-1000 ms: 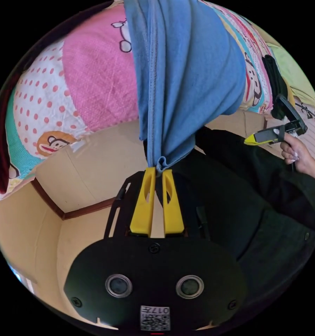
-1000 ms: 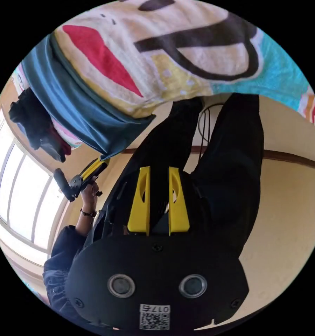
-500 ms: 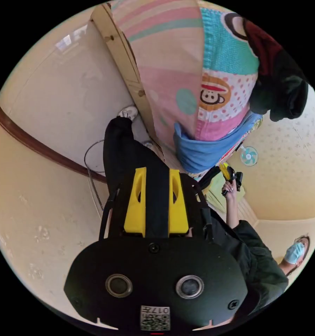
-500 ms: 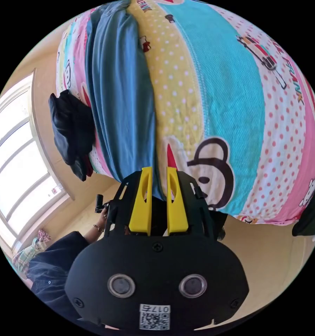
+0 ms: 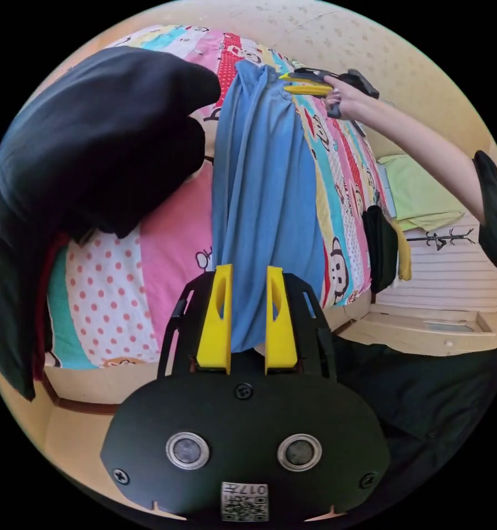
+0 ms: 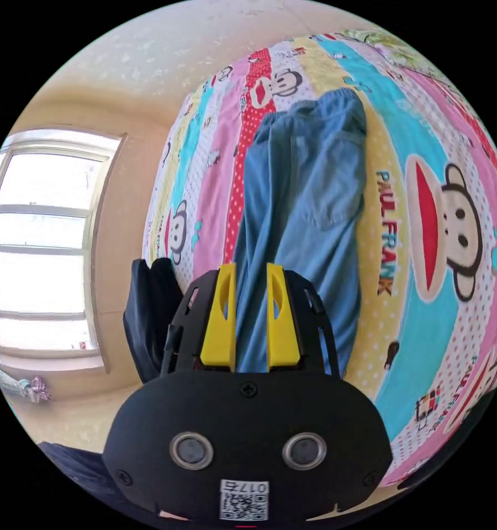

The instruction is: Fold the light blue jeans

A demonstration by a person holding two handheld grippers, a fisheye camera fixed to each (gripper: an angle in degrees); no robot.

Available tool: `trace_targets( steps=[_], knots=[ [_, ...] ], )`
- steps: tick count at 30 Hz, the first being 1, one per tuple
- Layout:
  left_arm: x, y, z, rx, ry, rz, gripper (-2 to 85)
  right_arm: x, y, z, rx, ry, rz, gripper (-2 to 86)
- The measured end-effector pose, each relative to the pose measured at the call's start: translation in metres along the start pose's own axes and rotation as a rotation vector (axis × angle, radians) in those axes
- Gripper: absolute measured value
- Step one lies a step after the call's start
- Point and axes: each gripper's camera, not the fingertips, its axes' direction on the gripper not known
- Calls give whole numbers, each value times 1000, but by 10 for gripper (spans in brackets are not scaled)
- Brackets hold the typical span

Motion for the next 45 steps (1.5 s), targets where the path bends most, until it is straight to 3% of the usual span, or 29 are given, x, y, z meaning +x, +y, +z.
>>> trace_targets(
  steps=[5, 8, 13, 20, 22, 24, 27, 31, 34, 36, 40, 45],
  knots=[
    [-15, 8, 23, 5, 54, -89, 98, -17, -55, 31, 4, 241, 26, 96],
    [-26, 21, 23, 21, 102, -132, 91, -26, -59, 55, -60, 276, 19, 49],
    [-41, 35, 2, 65, 124, -177, 86, -71, -59, 46, 87, 206, -37, 30],
    [-66, 11, -10, 85, 205, -152, 90, -72, -87, 87, -154, 126, -70, 75],
    [-71, -1, -9, 96, 256, -144, 95, -62, -76, 70, -87, 63, -76, 84],
    [-72, -12, -10, 124, 267, -133, 103, -48, -48, 42, -52, -48, -151, 92],
    [-78, -29, -1, 134, 229, -164, 115, -10, 12, 8, -77, -39, -194, 101],
    [-85, -30, 18, 116, 245, -223, 121, 69, 117, -22, -122, 13, -29, 109],
    [-79, -21, 23, 75, 268, -209, 109, 121, 211, -16, -235, -133, 78, 108],
    [-74, -17, 25, 41, 276, -193, 107, 140, 266, -5, -317, -346, 131, 95],
    [-65, -11, 32, -76, 199, -157, 52, 148, 310, 10, -383, -430, 164, 57],
    [-71, 12, 29, -132, 404, -163, 8, 174, 325, -18, -471, -560, 70, 32]
  ],
)
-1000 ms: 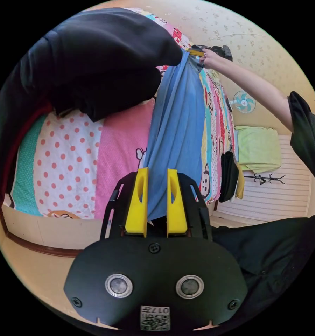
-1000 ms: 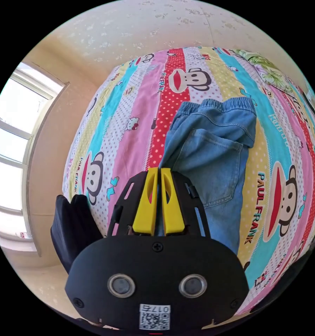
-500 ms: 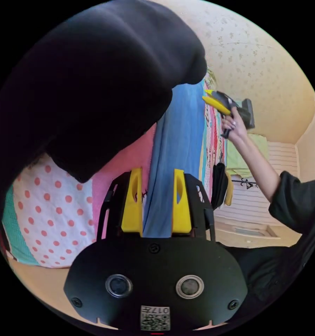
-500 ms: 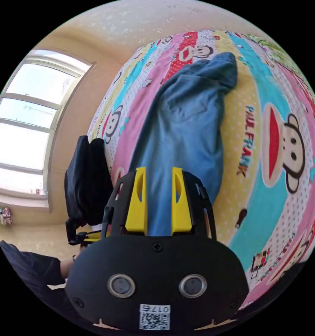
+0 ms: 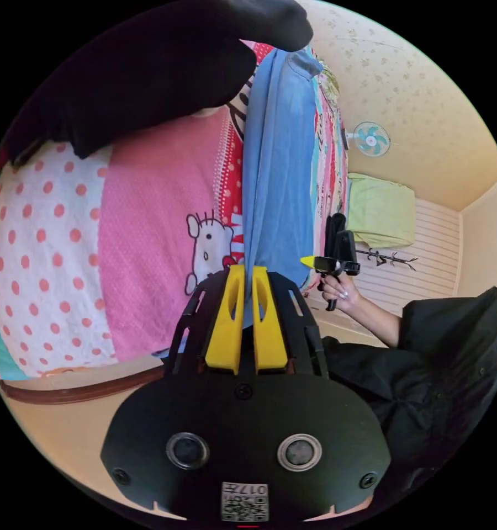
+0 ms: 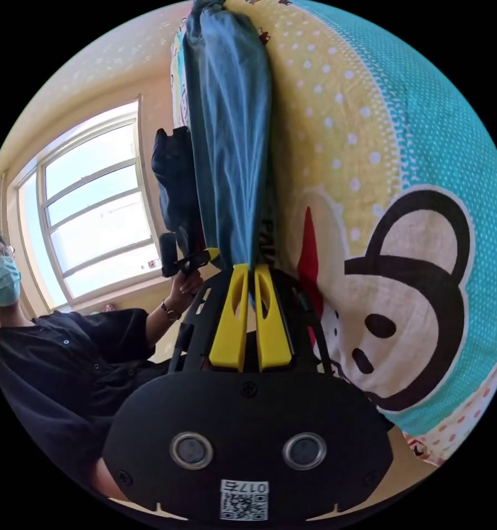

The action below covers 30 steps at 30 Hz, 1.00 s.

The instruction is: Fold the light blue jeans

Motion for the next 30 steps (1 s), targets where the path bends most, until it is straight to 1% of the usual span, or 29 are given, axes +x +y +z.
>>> trace_targets(
  steps=[1, 3, 5, 6, 7, 8, 9, 10, 11, 12, 14, 15, 17, 20, 23, 24, 26, 27, 30],
  knots=[
    [-1, 12, 4, -30, 19, 3, 6, 0, 7, -5, -28, 12, -11, 31],
    [-2, 35, 23, -110, 47, 14, 6, 4, 38, -18, -153, 65, -32, 31],
    [-10, 67, 59, -215, 135, -43, 14, 10, 59, -21, -244, 106, -21, 33],
    [-11, 74, 65, -231, 127, -58, 19, 14, 70, -22, -291, 139, -9, 36],
    [-12, 85, 71, -238, 63, -85, 29, 16, 74, -24, -303, 154, -6, 40],
    [-13, 91, 69, -202, 7, -106, 58, 21, 81, -33, -295, 170, -2, 46],
    [-13, 92, 67, -171, -4, -114, 72, 28, 85, -47, -241, 155, 10, 62],
    [-13, 91, 59, -96, 12, -117, 84, 31, 85, -55, -202, 138, 17, 71],
    [-12, 86, 50, -14, 34, -114, 94, 38, 84, -73, -114, 106, 30, 86],
    [-10, 81, 45, 27, 41, -108, 97, 45, 80, -90, -24, 85, 28, 98],
    [-3, 52, 29, 135, 4, -47, 111, 55, 71, -112, 99, 81, 23, 109],
    [-1, 44, 26, 153, -18, -31, 114, 62, 63, -123, 165, 87, 12, 115],
    [-1, 8, 24, 180, -35, 21, 129, 75, 51, -130, 212, 86, 16, 123],
    [-7, -27, 43, 118, 11, 55, 135, 105, 38, -123, 214, -18, 25, 125],
    [-10, -28, 57, 99, -43, 83, 119, 122, 48, -115, 249, -92, 18, 105],
    [-12, -25, 58, 108, -30, 81, 118, 126, 51, -109, 226, -128, 1, 99],
    [-22, -14, 66, 129, 87, 51, 126, 127, 55, -94, 158, -164, -28, 93],
    [-22, -12, 70, 125, 100, 52, 131, 125, 56, -85, 119, -161, -44, 90],
    [-17, 1, 91, 131, 89, 54, 132, 125, 59, -74, 109, -189, -46, 87]
  ],
)
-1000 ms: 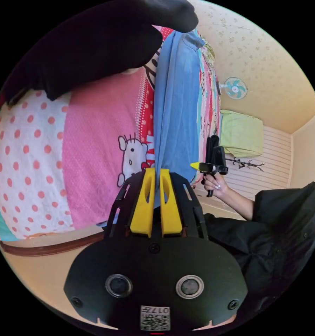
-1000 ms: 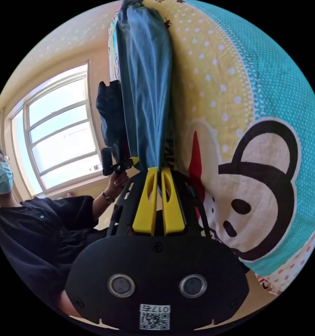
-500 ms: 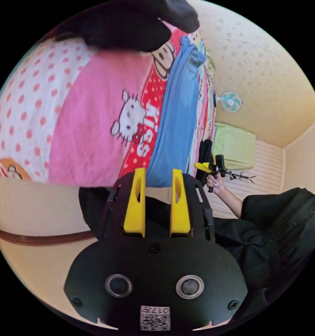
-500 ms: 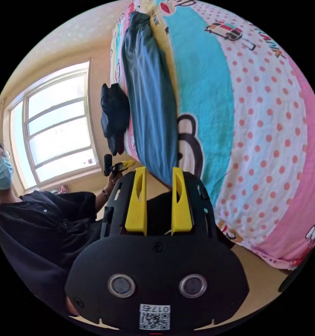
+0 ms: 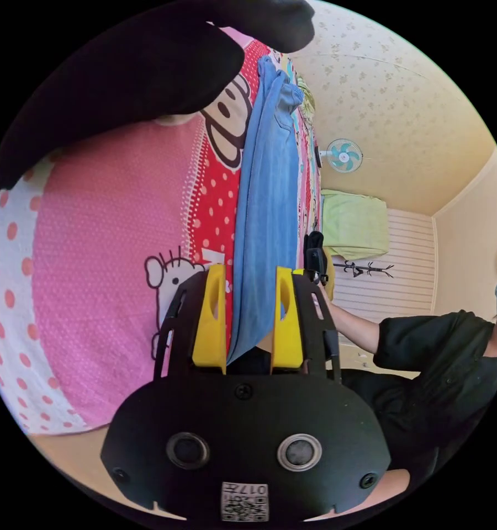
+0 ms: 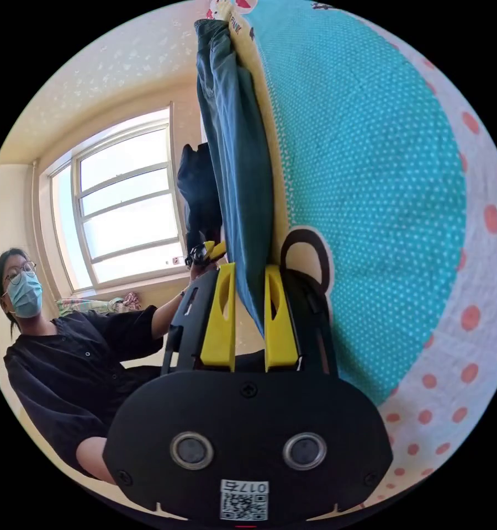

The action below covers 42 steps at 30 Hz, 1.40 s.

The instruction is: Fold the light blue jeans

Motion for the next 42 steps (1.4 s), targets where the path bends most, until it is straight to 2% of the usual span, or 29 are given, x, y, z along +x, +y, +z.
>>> trace_targets(
  steps=[4, 8, 12, 16, 18, 23, 30, 33, 37, 39, 42],
  knots=[
    [-2, 12, 24, -9, 30, -35, 114, 9, 5, 1, 55, -85, 28, 76],
    [1, 23, 46, -103, 52, -63, 26, 5, 17, 0, 23, -68, 55, 44],
    [22, 42, 37, -113, 53, -8, 13, -27, 50, -14, -26, -69, -9, 25],
    [73, 76, 25, -167, 123, 143, 6, -69, 93, -27, -58, -69, -88, 11],
    [104, 92, 16, -156, 169, 215, 5, -107, 124, -43, -21, -137, -170, 6],
    [226, 133, -26, -41, 315, 502, 1, -214, 180, -86, 56, -255, -421, 0],
    [371, 171, -60, 171, 380, 861, -1, -401, 235, -139, 5, -127, -849, -3],
    [419, 187, -64, 252, 409, 982, -1, -453, 252, -154, 1, -108, -927, -3],
    [445, 191, -52, 387, 401, 974, -2, -481, 256, -167, 7, -44, -950, -3],
    [437, 175, -38, 424, 353, 880, -2, -472, 235, -173, 34, 43, -870, -2],
    [402, 129, -3, 418, 244, 629, -1, -430, 182, -169, 24, 154, -716, -1]
  ],
)
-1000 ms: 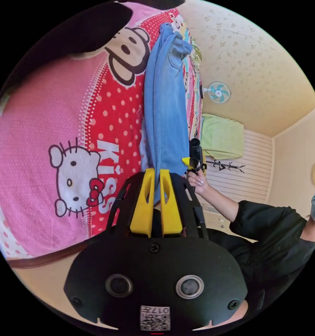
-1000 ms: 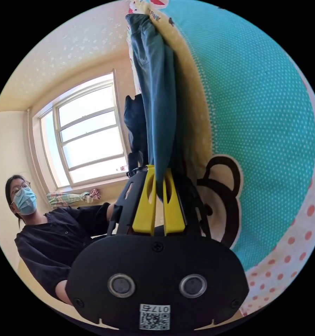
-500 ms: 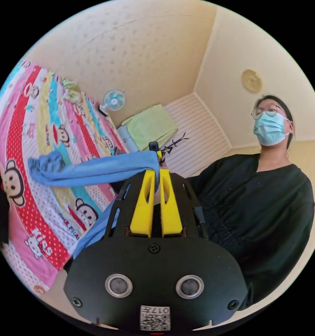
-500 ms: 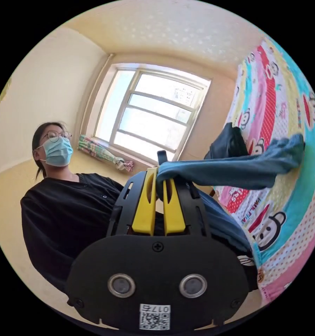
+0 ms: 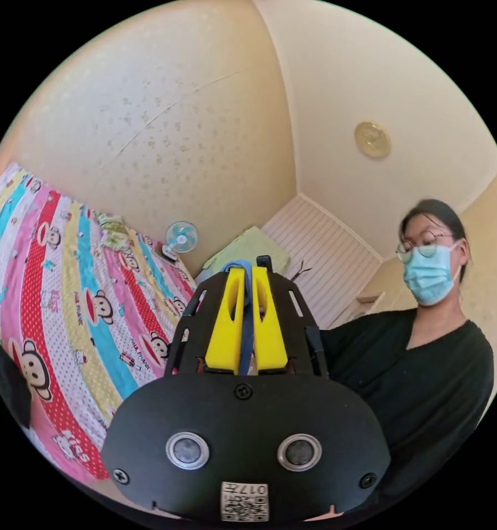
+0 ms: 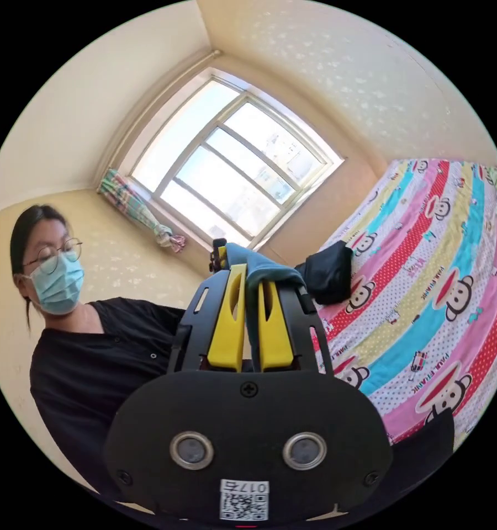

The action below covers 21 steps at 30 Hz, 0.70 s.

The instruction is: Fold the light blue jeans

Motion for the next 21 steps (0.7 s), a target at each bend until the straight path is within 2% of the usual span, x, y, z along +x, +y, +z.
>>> trace_targets(
  steps=[2, 7, 11, 15, 21],
  knots=[
    [-50, 3, 29, -54, -113, -122, -1, 52, -5, 10, -14, 12, 119, 0],
    [-112, 17, 82, -195, -385, -259, 1, 155, 1, 27, 14, 29, 397, 1],
    [-148, 70, 109, -205, -414, -338, 5, 185, 31, 49, -26, 132, 380, 3],
    [-180, 142, 118, -207, -405, -463, 10, 224, 105, 74, -63, 80, 480, 10],
    [-231, 271, 136, -349, -448, -864, 51, 280, 222, 112, -282, 155, 766, 53]
  ],
)
